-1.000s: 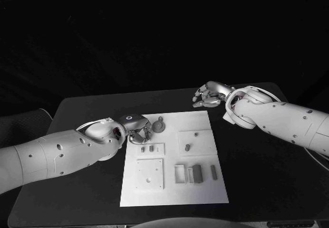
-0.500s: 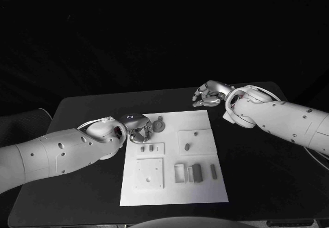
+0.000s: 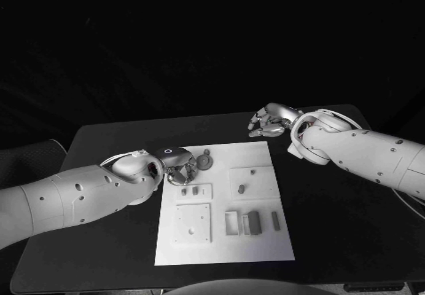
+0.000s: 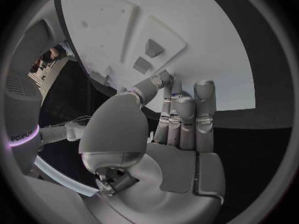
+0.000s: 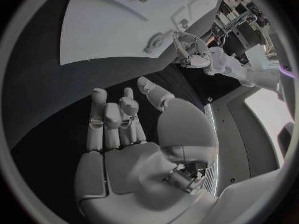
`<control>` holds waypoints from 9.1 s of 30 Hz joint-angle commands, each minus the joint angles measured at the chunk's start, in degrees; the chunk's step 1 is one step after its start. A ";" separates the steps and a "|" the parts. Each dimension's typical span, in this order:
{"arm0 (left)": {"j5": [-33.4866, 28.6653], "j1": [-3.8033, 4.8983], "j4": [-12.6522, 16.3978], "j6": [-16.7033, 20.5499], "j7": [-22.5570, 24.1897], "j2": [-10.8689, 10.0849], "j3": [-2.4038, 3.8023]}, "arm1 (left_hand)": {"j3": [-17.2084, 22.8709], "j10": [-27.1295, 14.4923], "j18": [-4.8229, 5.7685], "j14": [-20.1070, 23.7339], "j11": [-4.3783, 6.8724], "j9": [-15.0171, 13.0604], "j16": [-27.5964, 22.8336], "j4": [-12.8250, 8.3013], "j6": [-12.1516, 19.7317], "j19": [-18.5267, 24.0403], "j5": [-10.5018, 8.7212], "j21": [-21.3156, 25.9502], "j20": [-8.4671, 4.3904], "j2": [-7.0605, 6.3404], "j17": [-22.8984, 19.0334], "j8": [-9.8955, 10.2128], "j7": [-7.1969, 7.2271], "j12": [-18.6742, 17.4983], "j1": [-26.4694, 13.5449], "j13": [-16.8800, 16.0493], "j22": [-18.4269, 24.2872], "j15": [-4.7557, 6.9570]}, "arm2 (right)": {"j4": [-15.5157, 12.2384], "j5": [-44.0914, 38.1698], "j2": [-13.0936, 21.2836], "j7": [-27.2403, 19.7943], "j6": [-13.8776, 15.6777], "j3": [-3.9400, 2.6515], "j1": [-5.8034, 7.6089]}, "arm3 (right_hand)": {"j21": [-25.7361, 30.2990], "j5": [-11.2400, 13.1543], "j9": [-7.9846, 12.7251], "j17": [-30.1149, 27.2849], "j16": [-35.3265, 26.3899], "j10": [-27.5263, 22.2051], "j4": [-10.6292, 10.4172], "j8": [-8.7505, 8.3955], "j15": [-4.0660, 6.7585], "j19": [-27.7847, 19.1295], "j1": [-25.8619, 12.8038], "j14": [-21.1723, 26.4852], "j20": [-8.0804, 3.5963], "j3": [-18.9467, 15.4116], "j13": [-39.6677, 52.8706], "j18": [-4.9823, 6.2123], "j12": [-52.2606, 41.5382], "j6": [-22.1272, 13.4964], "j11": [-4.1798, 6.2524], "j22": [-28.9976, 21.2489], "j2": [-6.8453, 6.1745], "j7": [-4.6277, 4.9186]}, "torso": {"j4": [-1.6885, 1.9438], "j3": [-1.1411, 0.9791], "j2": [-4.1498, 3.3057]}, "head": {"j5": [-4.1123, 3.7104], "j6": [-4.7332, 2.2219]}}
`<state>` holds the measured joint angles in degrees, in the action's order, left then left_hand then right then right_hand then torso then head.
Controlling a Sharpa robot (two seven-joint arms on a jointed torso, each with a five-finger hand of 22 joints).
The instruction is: Assemble the parts on the task board
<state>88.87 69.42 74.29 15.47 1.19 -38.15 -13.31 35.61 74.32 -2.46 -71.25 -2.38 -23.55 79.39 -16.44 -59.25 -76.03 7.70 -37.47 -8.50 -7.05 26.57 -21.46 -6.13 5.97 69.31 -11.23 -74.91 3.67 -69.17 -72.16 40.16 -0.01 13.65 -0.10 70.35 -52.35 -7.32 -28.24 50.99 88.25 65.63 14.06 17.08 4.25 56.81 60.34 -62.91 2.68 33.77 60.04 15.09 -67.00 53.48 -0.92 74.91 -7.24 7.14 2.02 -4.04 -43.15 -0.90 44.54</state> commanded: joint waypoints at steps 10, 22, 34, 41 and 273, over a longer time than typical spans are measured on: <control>0.36 -0.21 -0.38 -2.13 -0.63 0.24 -0.24 | -0.31 0.88 -6.14 0.45 -0.32 -0.04 -0.24 0.00 -0.16 0.64 0.29 0.47 -0.62 0.50 -0.09 0.13 -0.20 -0.25 0.01 -0.07 -0.96 0.12 | -0.04 -0.13 -0.08 -0.37 -0.75 -0.03 -0.02 | 0.33 -0.22 -0.10 -0.06 -0.06 -0.24 -0.34 -0.28 0.43 -0.13 -0.23 0.16 -0.03 -0.02 -0.09 -0.09 -0.29 -0.01 -0.23 0.96 -0.11 0.41 | 0.03 0.01 0.00 | -0.01 0.02; 0.37 -0.48 -2.04 -2.44 -0.16 1.32 -0.25 | -0.12 0.95 -6.01 0.56 -0.30 -0.11 -0.28 0.05 -0.18 0.71 -0.77 0.63 -0.69 0.59 -0.10 0.23 -0.21 -0.44 0.49 -0.24 -0.95 0.13 | -0.04 -0.13 -0.13 -0.38 -0.74 -0.03 -0.02 | 0.34 -0.22 -0.11 -0.06 -0.06 -0.24 -0.35 -0.29 0.43 -0.13 -0.24 0.16 -0.03 -0.02 -0.09 -0.09 -0.29 -0.01 -0.23 0.96 -0.10 0.41 | -0.07 -0.03 -0.08 | -0.05 0.10; -0.14 -0.48 -2.06 -1.40 0.09 0.99 -0.25 | -0.11 1.21 -5.85 0.69 -0.26 0.06 -0.35 0.11 0.74 0.79 -1.20 0.84 -0.72 0.01 -0.12 0.88 -0.59 -0.54 0.42 -0.50 -0.93 0.18 | -0.10 -0.13 -0.05 -0.36 -0.69 -0.03 -0.02 | 0.34 -0.22 -0.12 -0.07 -0.06 -0.25 -0.36 -0.29 0.42 -0.13 -0.25 0.16 -0.03 -0.03 -0.10 -0.09 -0.29 -0.02 -0.23 0.96 -0.11 0.41 | 0.00 -0.02 0.02 | -0.08 0.09; -0.43 -0.48 -2.27 -0.97 -0.39 0.91 -0.25 | -0.14 1.20 -5.61 1.01 -0.25 0.66 -0.53 0.11 3.59 0.87 -1.33 1.20 -0.82 -0.96 -0.17 2.54 -1.82 -0.78 0.41 -0.99 -0.88 0.20 | -0.08 -0.13 -0.01 -0.36 -0.68 -0.03 -0.02 | 0.34 -0.22 -0.12 -0.07 -0.06 -0.25 -0.36 -0.30 0.42 -0.13 -0.25 0.17 -0.03 -0.04 -0.10 -0.09 -0.29 -0.03 -0.24 0.96 -0.13 0.41 | -0.01 0.01 -0.01 | -0.11 -0.03; -59.14 0.69 -2.05 3.11 9.01 -10.33 4.71 | -5.38 -9.01 -0.82 14.67 -5.26 -0.52 -26.98 0.43 9.90 16.16 -2.33 22.73 4.51 -1.29 -8.01 3.25 -4.08 -2.08 -4.36 -2.03 10.19 -5.34 | -22.70 -32.90 1.82 4.28 1.28 5.29 -3.87 | 5.49 -0.28 -1.16 -11.92 -12.03 5.02 2.52 3.28 -1.10 1.16 7.85 -4.37 0.43 6.27 -39.41 -0.09 53.00 7.74 -2.13 1.09 0.95 -1.47 | 0.17 0.37 0.30 | 0.44 -2.37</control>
<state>30.04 70.04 72.13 18.22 9.98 -48.69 -8.63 30.55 65.61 -2.30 -56.08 -7.57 -23.99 52.78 -16.12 -49.43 -59.48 5.59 -15.06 -3.97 -8.74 18.51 -18.14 -10.02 3.99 64.69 -13.32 -64.65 -1.65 -91.71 -105.71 42.28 4.85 16.44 5.20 66.49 -46.47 -7.45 -29.35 38.98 75.88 70.35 16.76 20.23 2.43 57.73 68.24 -66.67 3.17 39.76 20.55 14.28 -13.75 60.89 -3.17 74.90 -6.12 5.67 2.14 -3.70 -42.93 -0.92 42.15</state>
